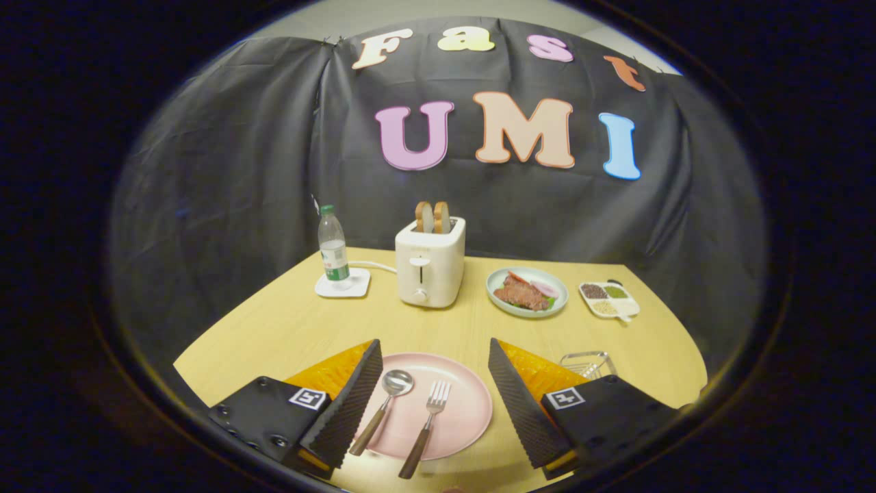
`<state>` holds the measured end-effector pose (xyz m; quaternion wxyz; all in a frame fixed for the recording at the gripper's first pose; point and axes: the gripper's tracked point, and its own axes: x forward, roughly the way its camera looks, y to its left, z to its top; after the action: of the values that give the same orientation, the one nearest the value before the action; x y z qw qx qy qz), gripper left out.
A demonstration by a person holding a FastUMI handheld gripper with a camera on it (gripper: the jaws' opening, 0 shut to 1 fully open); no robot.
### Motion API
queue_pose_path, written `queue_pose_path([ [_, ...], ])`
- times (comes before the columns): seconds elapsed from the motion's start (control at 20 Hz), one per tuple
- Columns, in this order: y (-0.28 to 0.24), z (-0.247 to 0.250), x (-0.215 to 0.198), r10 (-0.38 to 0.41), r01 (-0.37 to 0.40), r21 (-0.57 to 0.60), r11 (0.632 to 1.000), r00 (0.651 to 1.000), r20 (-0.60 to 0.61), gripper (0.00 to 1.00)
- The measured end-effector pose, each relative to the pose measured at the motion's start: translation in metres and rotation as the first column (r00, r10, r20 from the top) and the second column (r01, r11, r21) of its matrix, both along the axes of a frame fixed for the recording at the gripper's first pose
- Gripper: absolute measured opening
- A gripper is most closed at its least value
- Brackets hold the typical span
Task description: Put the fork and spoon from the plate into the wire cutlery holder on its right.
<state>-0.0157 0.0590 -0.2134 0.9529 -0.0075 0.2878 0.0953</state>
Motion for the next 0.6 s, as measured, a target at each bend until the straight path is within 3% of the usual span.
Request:
queue_pose_path([
  [0.6, 0.002, -0.09, -0.039, 0.027, -0.046, -0.073, 0.996, 0.972, -0.232, 1.0],
])
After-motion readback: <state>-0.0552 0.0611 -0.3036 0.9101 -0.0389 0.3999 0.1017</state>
